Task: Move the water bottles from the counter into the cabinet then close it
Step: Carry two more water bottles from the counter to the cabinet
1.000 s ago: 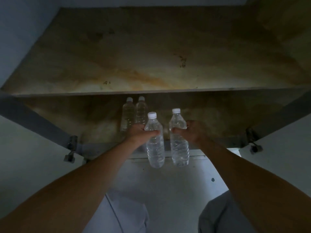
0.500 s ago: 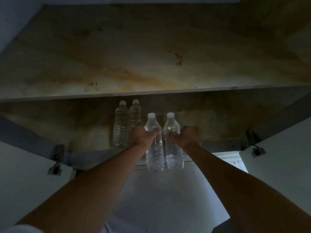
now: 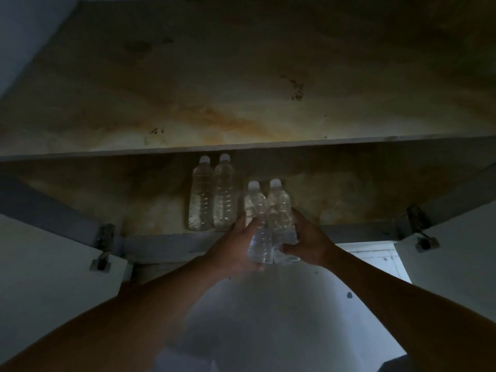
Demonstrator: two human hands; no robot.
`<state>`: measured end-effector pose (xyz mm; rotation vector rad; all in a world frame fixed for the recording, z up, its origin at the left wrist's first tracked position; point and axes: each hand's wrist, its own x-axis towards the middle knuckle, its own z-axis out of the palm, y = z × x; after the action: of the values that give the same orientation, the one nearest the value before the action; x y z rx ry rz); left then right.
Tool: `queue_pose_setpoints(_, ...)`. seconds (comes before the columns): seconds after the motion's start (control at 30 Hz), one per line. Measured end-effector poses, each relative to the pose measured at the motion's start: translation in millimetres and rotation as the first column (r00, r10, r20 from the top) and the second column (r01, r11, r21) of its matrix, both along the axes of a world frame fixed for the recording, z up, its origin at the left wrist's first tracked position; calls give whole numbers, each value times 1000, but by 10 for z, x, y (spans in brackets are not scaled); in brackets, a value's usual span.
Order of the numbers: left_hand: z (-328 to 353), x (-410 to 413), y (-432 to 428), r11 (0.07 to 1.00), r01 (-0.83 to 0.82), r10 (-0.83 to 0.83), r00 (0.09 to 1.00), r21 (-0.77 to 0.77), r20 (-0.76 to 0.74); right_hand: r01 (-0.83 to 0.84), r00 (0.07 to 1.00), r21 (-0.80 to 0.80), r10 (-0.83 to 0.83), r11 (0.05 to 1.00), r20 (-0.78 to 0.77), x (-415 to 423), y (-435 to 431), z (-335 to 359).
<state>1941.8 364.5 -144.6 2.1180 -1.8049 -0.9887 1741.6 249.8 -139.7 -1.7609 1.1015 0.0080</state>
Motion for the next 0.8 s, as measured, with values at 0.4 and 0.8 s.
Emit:
queue_pose_setpoints(0.4,214,213,-345,986,-35,89,933,-160,348,174,985,-190,-174,966,14,510,-195,40)
queue_pose_setpoints(0.8,180,326,-412,965,-130,188,949,-228,252,176,982,-171,-163,969,91,698,-363,17)
